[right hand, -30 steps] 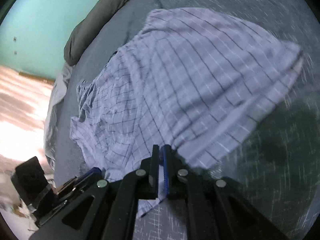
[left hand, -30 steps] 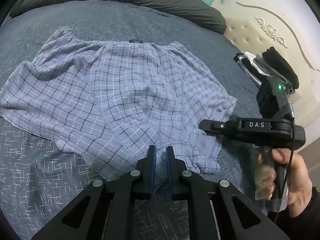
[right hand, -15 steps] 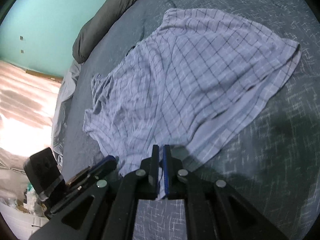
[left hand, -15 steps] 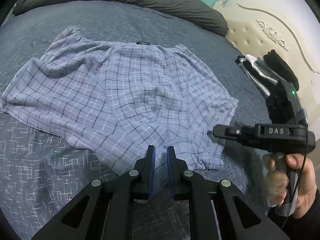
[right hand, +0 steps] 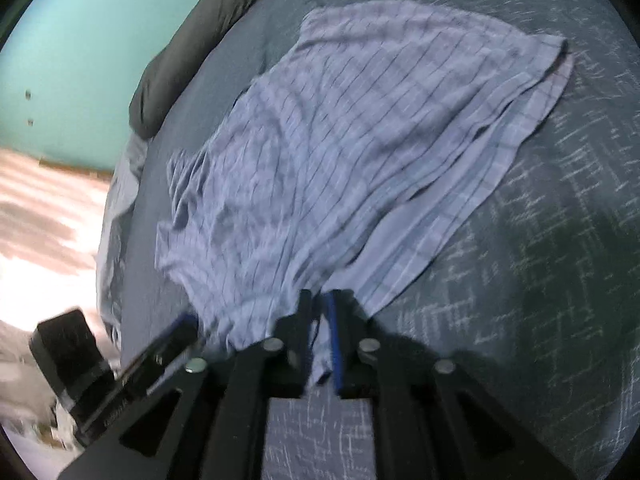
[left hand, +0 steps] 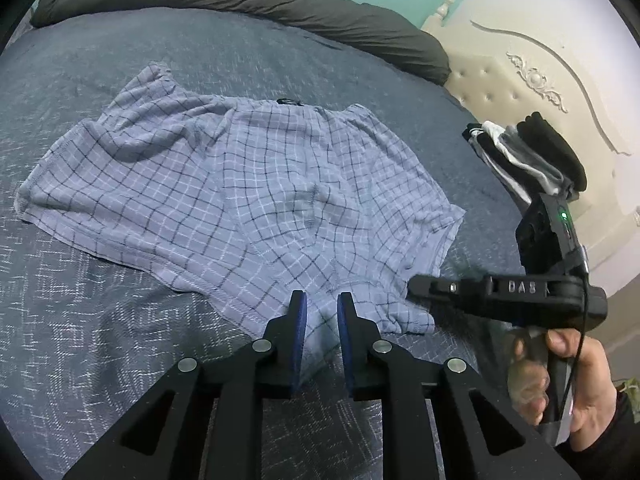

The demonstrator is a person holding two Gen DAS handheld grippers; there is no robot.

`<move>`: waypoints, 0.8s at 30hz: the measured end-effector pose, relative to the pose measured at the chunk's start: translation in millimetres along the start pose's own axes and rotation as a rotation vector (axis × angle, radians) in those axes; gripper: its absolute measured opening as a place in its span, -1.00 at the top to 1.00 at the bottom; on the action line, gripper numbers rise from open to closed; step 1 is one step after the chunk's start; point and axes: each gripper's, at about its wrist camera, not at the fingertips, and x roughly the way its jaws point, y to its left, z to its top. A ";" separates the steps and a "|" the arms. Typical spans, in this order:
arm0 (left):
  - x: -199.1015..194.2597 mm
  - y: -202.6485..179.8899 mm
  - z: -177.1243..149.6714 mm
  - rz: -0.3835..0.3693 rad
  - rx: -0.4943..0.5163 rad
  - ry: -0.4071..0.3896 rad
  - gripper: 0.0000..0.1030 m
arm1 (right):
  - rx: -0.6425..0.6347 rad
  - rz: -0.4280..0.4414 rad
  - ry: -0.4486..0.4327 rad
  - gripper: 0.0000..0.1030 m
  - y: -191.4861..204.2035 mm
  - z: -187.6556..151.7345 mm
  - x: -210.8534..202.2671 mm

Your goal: Fold clothes

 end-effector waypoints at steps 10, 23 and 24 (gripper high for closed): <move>-1.0 10.9 -0.5 0.013 -0.016 0.002 0.65 | 0.105 0.059 -0.046 0.42 -14.4 11.4 9.6; 0.7 10.0 -1.4 0.011 -0.010 0.008 0.65 | 0.150 0.095 -0.117 0.96 -29.7 5.7 -10.7; 0.7 9.9 -1.4 0.011 -0.010 0.008 0.65 | 0.140 0.084 -0.115 0.96 -27.9 5.3 -12.6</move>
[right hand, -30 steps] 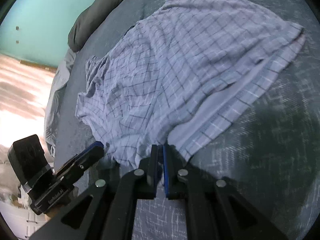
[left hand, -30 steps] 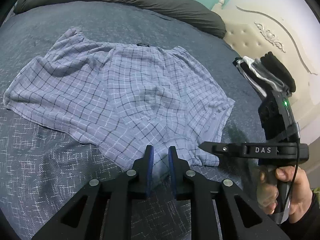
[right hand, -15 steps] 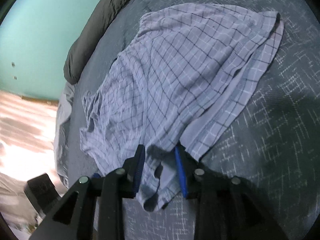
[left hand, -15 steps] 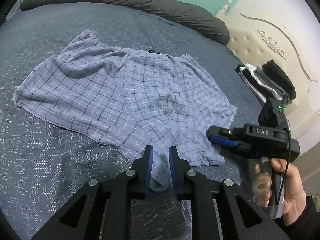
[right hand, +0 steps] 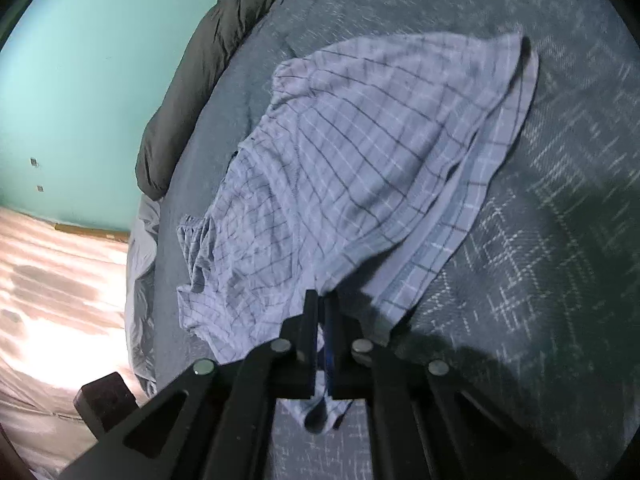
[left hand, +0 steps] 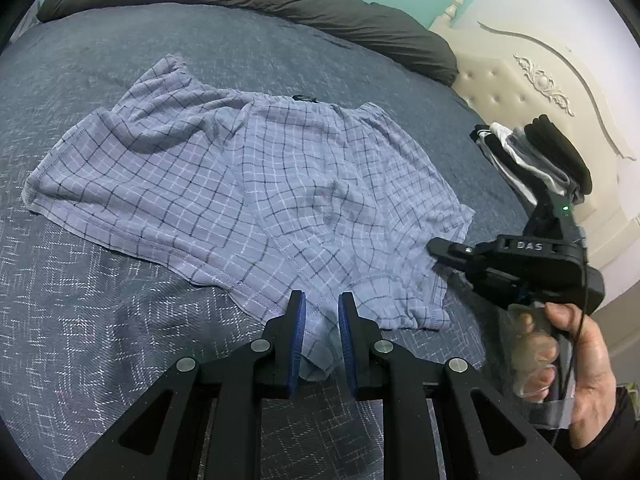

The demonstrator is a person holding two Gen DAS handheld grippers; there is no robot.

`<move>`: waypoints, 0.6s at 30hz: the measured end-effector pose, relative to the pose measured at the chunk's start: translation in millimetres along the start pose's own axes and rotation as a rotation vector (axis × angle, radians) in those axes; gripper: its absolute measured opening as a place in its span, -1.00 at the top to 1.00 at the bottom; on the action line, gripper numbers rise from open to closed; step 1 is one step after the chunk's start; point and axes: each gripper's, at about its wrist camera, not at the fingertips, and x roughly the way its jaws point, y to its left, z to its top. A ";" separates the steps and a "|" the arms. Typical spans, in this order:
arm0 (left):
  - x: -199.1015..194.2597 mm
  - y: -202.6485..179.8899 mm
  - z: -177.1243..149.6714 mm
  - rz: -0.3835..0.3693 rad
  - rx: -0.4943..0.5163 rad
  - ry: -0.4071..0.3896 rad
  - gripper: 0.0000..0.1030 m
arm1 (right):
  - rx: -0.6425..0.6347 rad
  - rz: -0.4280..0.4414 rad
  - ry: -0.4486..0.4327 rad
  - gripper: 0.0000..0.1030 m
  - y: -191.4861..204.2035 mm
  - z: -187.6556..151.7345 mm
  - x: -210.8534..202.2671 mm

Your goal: Fold clothes

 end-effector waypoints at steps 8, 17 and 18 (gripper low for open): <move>1.5 1.3 1.1 0.004 -0.002 0.001 0.65 | 0.025 -0.059 0.069 0.96 -11.7 -4.5 17.1; 0.8 4.2 3.6 0.010 -0.007 -0.005 0.64 | 0.031 -0.093 -0.004 0.92 -15.6 10.4 -16.3; 0.1 5.4 4.4 0.013 -0.010 -0.008 0.63 | 0.036 -0.093 -0.018 0.92 -17.4 13.1 -19.6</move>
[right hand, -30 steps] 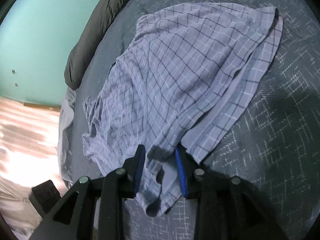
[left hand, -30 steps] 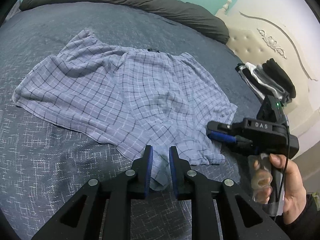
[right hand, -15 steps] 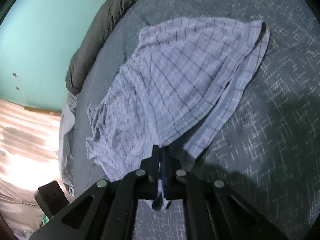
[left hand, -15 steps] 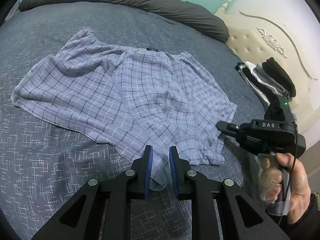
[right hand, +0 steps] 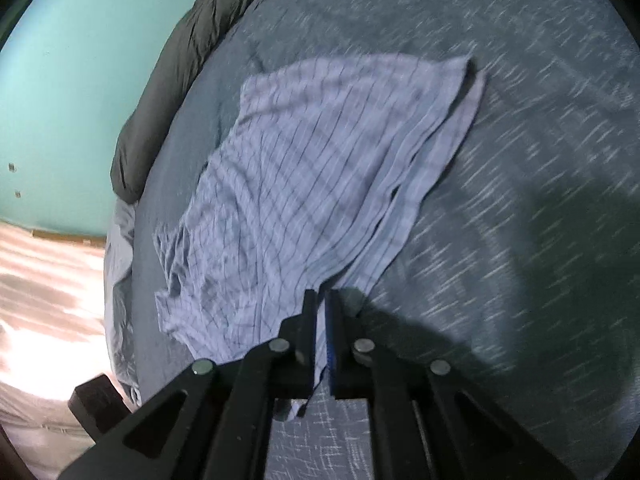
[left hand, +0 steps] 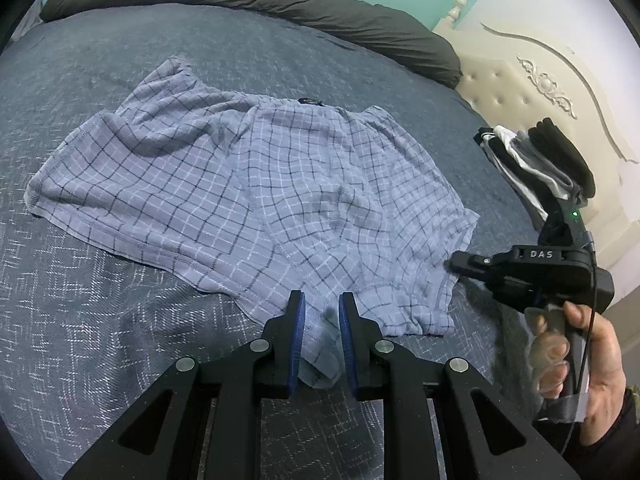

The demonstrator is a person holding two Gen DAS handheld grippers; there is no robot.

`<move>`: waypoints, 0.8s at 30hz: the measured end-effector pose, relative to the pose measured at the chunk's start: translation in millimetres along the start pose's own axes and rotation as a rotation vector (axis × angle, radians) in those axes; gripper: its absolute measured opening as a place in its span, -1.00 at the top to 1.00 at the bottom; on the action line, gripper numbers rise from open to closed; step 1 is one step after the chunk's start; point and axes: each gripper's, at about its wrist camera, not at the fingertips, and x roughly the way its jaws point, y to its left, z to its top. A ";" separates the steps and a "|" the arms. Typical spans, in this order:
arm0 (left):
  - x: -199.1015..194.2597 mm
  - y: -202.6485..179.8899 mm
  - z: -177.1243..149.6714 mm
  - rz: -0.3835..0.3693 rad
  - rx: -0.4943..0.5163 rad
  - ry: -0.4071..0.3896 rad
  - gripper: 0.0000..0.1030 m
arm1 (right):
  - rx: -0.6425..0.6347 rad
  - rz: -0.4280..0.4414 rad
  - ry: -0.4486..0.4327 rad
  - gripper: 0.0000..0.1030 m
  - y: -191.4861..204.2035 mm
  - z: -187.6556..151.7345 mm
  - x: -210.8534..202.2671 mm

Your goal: Fold clothes

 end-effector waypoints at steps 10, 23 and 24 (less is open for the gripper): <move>-5.4 20.9 8.6 0.030 -0.050 -0.033 0.49 | 0.094 -0.044 -0.229 0.32 -57.0 57.6 -53.4; -1.9 36.3 13.3 0.064 -0.083 -0.040 0.49 | 0.050 -0.038 -0.231 0.67 -58.7 82.1 -30.3; -1.6 36.5 14.0 0.065 -0.083 -0.040 0.49 | 0.045 -0.034 -0.220 0.77 -59.1 81.6 -28.4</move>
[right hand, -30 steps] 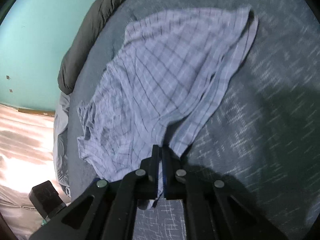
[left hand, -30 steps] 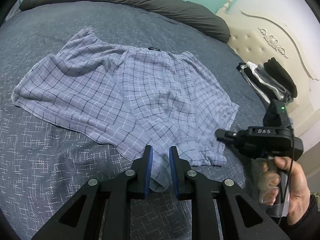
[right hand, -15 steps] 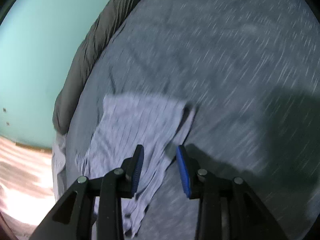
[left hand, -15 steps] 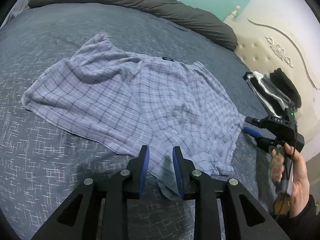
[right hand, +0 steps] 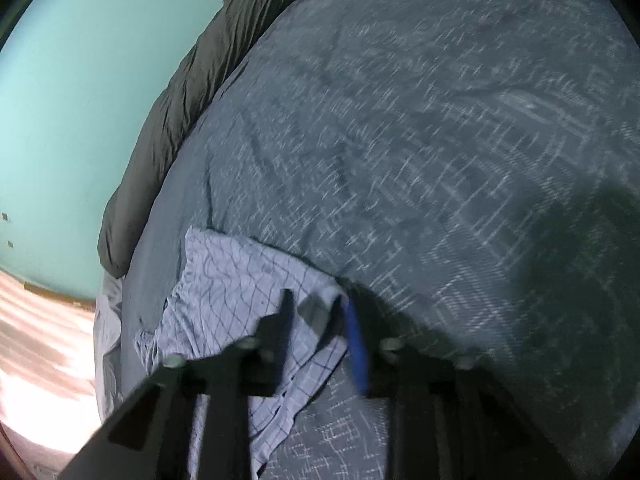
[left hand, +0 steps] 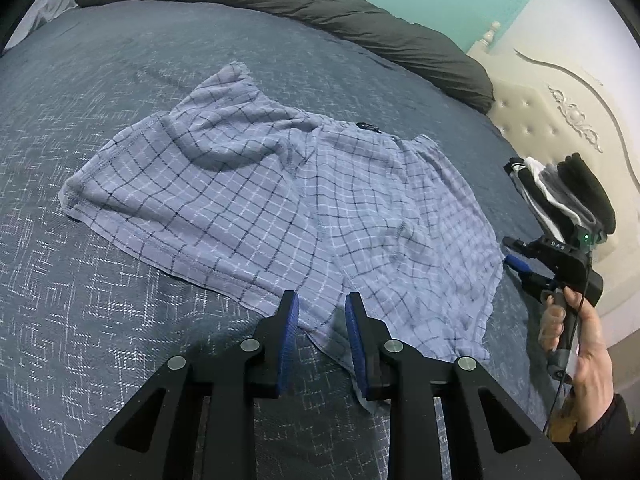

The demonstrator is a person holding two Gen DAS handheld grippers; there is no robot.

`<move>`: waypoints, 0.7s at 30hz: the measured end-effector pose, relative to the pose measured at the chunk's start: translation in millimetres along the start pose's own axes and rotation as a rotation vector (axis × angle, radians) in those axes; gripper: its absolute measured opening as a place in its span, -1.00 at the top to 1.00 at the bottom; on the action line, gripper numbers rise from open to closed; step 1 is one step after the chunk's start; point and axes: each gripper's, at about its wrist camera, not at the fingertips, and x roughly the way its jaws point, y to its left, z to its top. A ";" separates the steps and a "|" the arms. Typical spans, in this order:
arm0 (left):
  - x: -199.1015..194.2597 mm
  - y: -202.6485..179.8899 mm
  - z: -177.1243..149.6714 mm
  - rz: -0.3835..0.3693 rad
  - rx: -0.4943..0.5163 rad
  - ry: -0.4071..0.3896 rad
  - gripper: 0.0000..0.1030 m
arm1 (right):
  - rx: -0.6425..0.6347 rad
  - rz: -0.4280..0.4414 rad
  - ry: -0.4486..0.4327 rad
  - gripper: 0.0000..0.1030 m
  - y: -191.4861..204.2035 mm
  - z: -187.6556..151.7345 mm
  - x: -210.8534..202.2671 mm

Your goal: Fold clothes

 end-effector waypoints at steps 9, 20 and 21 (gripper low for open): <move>-1.8 9.9 13.4 0.017 -0.037 -0.029 0.49 | 0.070 0.013 -0.064 0.97 -15.3 0.4 -21.5; -18.1 50.6 45.3 0.065 -0.127 -0.106 0.48 | 0.067 0.004 0.001 0.92 -15.1 -0.5 -4.0; -18.8 53.6 47.3 0.067 -0.132 -0.109 0.48 | 0.058 -0.001 0.002 0.93 -14.0 -0.6 -4.4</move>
